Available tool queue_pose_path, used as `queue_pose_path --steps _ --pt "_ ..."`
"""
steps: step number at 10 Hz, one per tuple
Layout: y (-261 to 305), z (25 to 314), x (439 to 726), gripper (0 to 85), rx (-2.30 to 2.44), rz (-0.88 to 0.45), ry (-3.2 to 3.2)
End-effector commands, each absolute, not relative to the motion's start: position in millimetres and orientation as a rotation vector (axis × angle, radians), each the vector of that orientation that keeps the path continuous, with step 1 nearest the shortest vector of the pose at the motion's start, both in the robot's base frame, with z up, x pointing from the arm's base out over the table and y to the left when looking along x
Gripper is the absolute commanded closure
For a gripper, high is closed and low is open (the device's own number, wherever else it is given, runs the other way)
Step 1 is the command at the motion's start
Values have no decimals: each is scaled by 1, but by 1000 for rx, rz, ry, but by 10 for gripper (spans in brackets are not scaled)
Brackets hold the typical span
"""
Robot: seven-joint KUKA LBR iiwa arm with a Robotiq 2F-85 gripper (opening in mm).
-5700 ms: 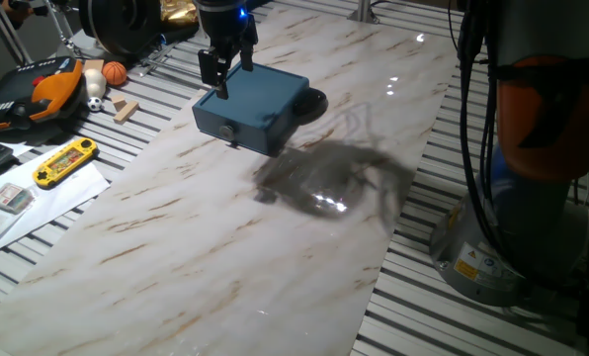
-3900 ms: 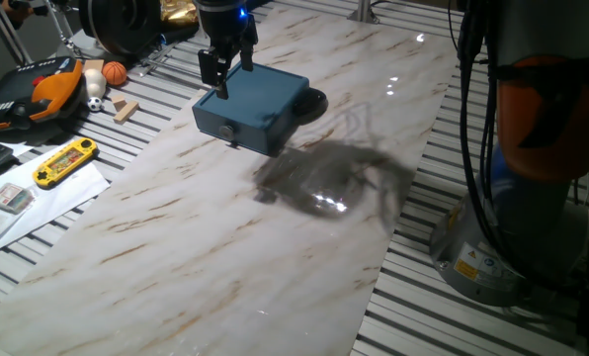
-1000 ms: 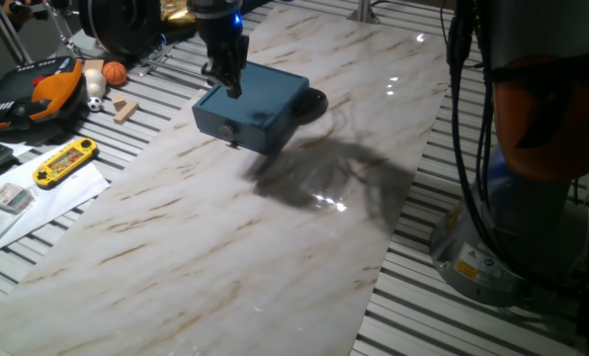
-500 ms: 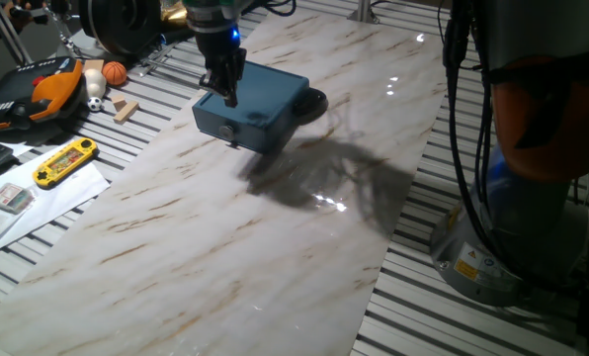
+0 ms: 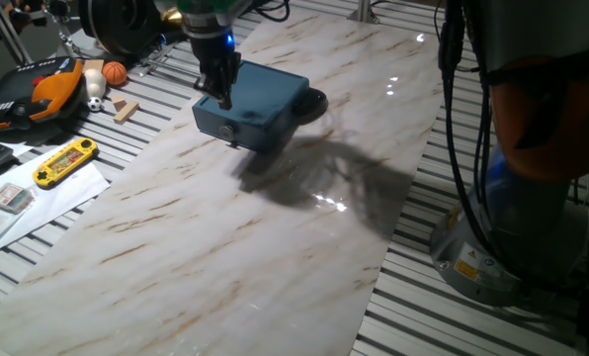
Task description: Take something out of a drawer
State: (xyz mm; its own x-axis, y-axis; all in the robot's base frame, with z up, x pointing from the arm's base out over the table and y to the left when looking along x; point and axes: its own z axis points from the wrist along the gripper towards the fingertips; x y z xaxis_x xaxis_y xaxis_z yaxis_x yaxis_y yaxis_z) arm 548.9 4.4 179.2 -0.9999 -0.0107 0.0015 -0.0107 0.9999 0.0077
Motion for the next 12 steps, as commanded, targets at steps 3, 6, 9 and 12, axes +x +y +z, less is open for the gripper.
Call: queue_pose_path --steps 3,6,9,12 --pt "6 166 551 850 18 -19 -3150" --pt "5 163 555 850 30 -7 -3154" --pt "5 160 556 850 32 5 -3162" --pt "4 155 556 850 35 -2 -3163"
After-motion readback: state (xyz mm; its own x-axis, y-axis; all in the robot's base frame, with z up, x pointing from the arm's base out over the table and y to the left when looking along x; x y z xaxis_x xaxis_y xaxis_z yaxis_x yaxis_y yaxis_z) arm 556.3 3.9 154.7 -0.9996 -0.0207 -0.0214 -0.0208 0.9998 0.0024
